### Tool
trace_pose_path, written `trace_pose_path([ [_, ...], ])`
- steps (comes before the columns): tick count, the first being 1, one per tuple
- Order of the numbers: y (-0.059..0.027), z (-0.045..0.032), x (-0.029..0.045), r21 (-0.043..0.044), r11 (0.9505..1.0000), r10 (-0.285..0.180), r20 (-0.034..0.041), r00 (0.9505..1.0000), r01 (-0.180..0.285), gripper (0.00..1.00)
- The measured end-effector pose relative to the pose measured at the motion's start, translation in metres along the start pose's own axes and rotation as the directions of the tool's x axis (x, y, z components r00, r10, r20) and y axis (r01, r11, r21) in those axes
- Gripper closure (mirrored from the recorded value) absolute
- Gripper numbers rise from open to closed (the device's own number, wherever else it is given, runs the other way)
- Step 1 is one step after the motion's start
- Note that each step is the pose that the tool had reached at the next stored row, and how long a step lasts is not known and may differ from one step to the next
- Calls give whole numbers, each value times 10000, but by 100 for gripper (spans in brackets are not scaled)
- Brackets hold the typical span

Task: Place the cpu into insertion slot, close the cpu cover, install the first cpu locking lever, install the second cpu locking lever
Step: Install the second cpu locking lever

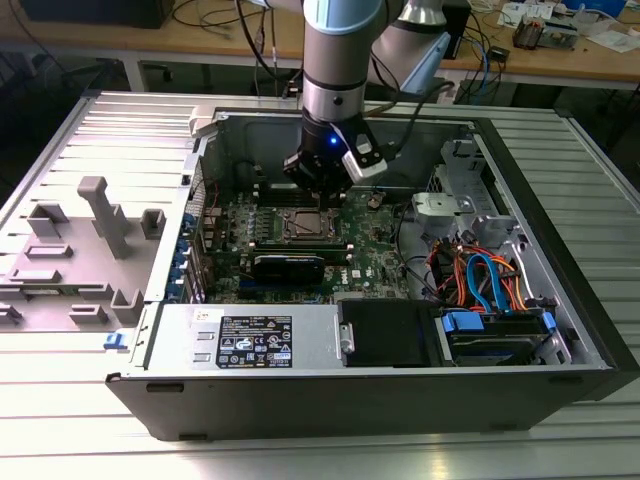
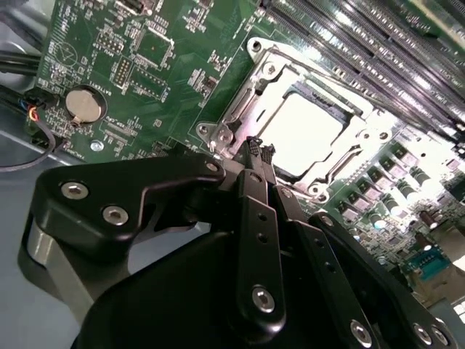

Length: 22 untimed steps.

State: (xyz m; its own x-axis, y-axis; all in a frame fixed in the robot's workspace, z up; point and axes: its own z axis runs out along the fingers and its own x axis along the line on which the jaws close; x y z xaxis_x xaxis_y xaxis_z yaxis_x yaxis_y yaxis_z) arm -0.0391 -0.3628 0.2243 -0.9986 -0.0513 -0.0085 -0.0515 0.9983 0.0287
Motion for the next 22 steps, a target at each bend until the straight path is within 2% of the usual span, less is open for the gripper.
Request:
trace_pose_path([
  [15,-257,-7,13,2,10000,-1,0,10000,1,89],
  [22,-278,-38,14,9,10000,-1,0,10000,1,89],
])
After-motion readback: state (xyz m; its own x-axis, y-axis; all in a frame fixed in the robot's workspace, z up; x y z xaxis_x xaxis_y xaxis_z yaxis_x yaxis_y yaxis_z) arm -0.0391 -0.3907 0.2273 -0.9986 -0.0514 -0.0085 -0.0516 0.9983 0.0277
